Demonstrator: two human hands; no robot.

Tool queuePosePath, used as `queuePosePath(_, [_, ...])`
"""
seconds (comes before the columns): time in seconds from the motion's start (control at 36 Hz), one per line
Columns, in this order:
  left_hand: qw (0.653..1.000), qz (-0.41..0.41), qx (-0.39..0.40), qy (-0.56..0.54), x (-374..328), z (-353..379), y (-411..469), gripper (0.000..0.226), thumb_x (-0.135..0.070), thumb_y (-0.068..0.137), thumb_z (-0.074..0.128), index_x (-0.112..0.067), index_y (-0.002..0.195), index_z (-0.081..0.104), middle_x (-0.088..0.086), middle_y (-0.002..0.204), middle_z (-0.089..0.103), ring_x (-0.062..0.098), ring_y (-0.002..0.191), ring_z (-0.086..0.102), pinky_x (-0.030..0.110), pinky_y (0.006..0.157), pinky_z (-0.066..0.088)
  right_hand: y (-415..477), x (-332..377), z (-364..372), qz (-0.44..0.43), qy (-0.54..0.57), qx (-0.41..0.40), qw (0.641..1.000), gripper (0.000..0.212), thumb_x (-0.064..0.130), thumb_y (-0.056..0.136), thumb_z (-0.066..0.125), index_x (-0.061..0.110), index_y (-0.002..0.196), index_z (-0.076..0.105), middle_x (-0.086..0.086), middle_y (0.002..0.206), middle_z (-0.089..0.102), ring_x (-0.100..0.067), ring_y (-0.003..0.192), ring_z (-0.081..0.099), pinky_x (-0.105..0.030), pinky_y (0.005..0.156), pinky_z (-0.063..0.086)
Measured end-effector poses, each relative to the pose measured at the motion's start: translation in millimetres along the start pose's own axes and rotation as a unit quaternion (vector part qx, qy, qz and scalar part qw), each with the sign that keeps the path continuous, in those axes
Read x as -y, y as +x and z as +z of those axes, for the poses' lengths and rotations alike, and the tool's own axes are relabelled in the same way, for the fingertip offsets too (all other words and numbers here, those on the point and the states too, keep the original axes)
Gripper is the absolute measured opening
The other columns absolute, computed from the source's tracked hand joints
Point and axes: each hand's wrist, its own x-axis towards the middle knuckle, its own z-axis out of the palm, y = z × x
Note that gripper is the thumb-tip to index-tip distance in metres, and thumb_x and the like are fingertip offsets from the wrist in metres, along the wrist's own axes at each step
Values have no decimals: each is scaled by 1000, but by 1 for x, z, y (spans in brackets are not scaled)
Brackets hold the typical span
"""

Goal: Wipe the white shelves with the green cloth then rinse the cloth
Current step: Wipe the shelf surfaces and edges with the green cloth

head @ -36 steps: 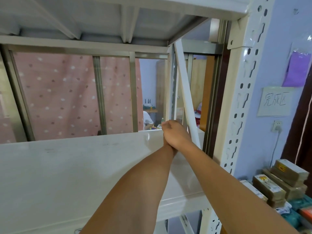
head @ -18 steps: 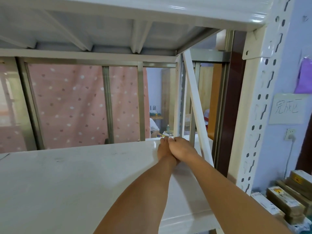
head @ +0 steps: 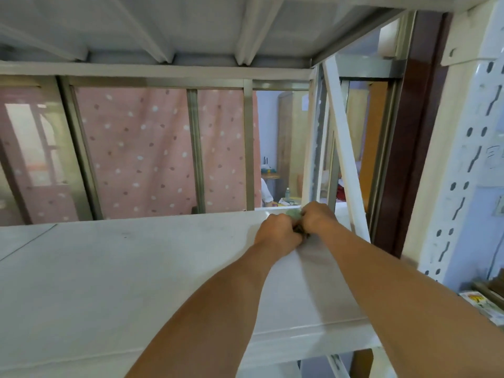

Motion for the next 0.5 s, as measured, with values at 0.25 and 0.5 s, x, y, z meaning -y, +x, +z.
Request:
queuePosePath(0.25, [995, 33, 46, -81, 1, 14, -11, 30, -32, 94, 49, -23, 110, 73, 9, 116, 68, 31, 104, 60, 40, 93, 49, 5, 6, 4, -39, -92, -62, 993, 27, 11, 93, 50, 8, 116, 63, -15, 116, 63, -32, 107, 61, -35, 81, 48])
queuePosePath(0.5, [993, 59, 61, -85, -12, 17, -13, 39, -36, 86, 41, -26, 109, 71, 6, 114, 69, 30, 101, 62, 40, 90, 51, 17, -4, 5, -57, -86, -105, 989, 25, 7, 92, 52, 5, 114, 65, -15, 112, 63, -33, 105, 62, -35, 79, 50])
